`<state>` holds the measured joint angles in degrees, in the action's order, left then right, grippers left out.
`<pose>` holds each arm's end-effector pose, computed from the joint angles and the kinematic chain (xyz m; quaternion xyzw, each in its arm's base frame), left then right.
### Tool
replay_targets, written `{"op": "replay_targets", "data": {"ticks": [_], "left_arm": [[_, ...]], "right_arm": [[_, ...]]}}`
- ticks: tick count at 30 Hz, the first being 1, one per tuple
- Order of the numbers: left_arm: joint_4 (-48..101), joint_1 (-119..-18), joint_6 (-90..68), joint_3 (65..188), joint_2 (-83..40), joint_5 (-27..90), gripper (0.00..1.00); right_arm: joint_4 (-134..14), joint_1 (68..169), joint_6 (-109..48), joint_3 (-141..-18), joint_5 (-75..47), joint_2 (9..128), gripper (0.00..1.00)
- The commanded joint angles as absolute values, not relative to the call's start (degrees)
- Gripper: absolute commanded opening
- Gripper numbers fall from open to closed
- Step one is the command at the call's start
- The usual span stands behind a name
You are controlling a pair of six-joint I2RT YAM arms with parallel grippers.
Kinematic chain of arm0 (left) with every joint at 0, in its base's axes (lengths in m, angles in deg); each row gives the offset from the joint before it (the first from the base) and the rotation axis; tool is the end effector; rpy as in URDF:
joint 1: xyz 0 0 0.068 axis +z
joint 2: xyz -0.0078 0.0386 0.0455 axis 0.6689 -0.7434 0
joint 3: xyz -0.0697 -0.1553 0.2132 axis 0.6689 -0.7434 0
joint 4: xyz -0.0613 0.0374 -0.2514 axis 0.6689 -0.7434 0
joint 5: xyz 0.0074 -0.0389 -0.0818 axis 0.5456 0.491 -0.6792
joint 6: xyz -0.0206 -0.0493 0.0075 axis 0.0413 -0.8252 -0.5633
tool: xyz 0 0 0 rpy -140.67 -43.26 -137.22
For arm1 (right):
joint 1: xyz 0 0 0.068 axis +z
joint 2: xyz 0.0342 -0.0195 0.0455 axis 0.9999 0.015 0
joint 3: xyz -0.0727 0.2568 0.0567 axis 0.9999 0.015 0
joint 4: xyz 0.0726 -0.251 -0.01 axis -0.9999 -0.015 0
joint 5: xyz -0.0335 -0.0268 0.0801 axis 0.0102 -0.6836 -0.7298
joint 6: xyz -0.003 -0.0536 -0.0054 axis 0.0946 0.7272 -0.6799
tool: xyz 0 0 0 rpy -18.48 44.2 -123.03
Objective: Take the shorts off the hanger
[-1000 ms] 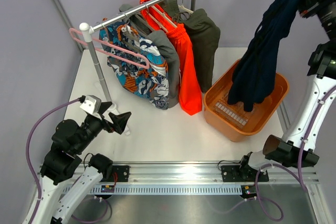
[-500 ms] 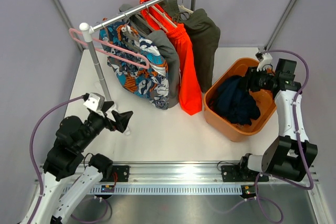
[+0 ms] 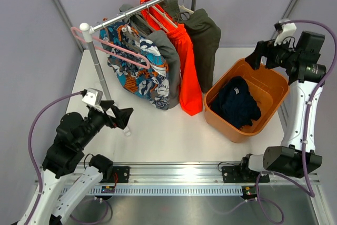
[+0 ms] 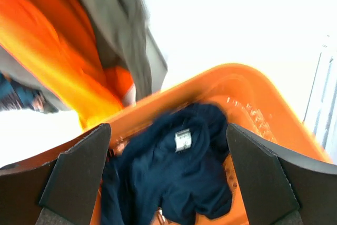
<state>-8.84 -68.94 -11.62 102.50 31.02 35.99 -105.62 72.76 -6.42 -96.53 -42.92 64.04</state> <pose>0.0716 -0.0392 0.3587 0.1178 0.7459 -0.2446 0.6082 0.2600 -0.0542 0.4458 -0.1645 0.8203 0.1247 0.5334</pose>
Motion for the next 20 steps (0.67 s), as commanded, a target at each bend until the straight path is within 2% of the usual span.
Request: {"op": "replay_targets", "data": {"ticks": [1, 6, 13, 20], "left_arm": [[-8.0, -69.1, -15.8, 106.5, 28.7, 39.2, 0.99], [-8.3, -69.1, -17.6, 107.8, 28.0, 39.6, 0.99], [-7.9, -69.1, -18.2, 107.2, 30.2, 42.2, 0.99], [-7.6, -69.1, -17.9, 106.6, 30.1, 42.5, 0.99]], "right_arm": [[-109.2, 73.9, -16.0, -102.8, -38.9, 66.6, 1.00], [-107.9, 74.9, -22.1, -105.8, -33.8, 66.8, 0.99], [-109.1, 74.8, -18.8, -110.8, -22.9, 67.9, 0.99], [-103.6, 74.8, -15.7, -105.3, -20.0, 64.7, 0.99]]}}
